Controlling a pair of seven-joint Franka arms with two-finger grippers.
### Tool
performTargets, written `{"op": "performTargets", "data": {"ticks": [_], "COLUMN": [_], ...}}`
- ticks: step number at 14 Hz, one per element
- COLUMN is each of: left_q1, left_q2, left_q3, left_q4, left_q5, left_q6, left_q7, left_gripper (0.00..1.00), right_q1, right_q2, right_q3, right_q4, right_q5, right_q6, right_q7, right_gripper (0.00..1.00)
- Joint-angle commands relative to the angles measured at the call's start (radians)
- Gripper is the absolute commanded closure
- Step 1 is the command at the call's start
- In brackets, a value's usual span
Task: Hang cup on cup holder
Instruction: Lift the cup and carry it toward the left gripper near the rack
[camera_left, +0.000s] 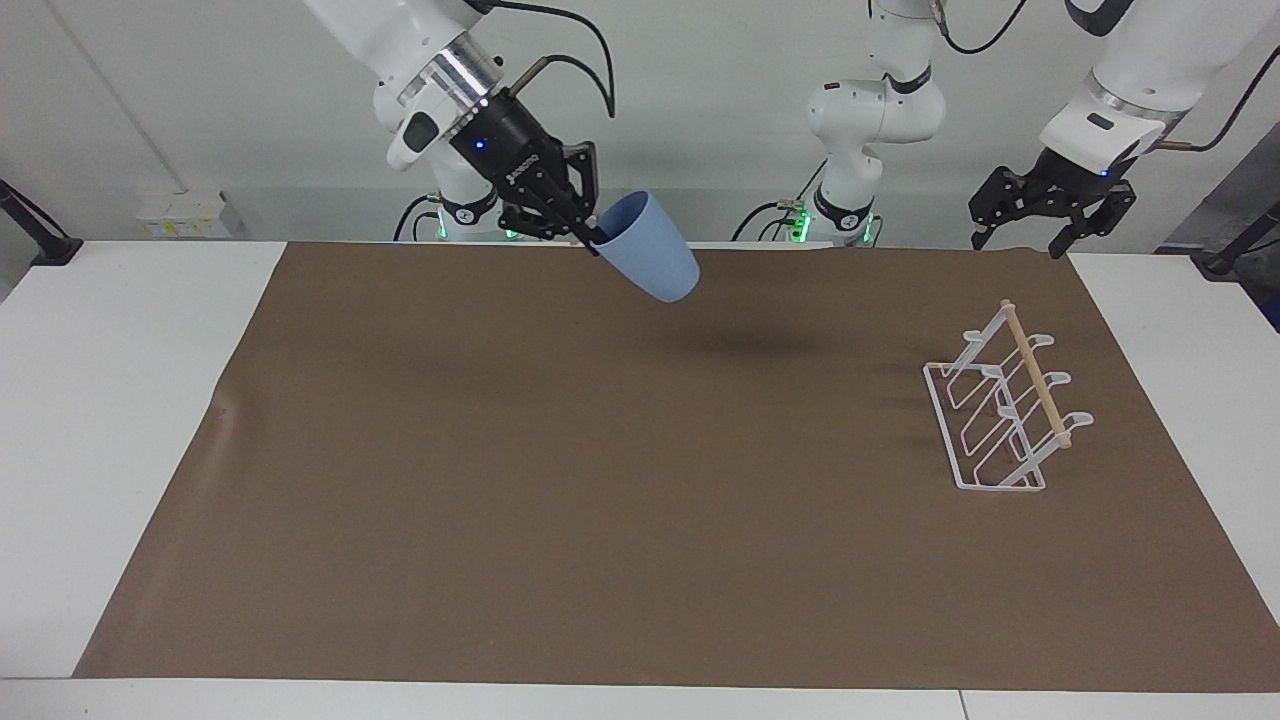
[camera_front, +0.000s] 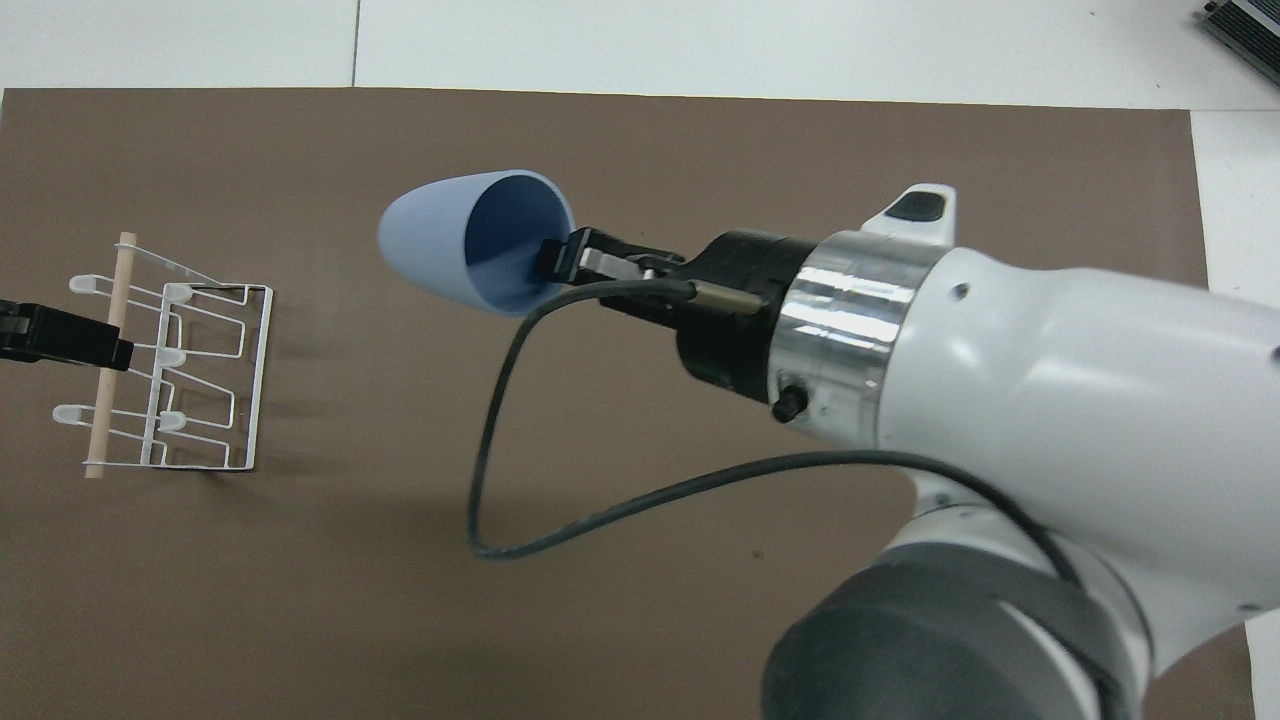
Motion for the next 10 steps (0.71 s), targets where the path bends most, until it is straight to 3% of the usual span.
{"op": "performTargets", "data": {"ticks": [1, 5, 10], "left_q1": [0.005, 0.005, 0.005], "left_q2": [-0.030, -0.030, -0.030], "left_q3": [-0.001, -0.001, -0.001], "left_q4": [-0.036, -0.036, -0.036], "left_q5": [-0.006, -0.006, -0.006], "left_q6": [0.015, 0.015, 0.015], "left_q7": [-0.009, -0.009, -0.009], "left_gripper": [0.00, 0.00, 0.00], "right_q1": [0.045, 0.179, 0.211], "right_q2": [0.017, 0.092, 0.143], "right_q3": [-0.005, -0.005, -0.005], "right_q4": [0.011, 0.014, 0.038], "right_q5": [0.031, 0.107, 0.112], "right_q6": [0.026, 0.220, 0.235], "right_q7": [0.076, 0.153, 0.182], "right_gripper": [1.00, 1.00, 1.00]}}
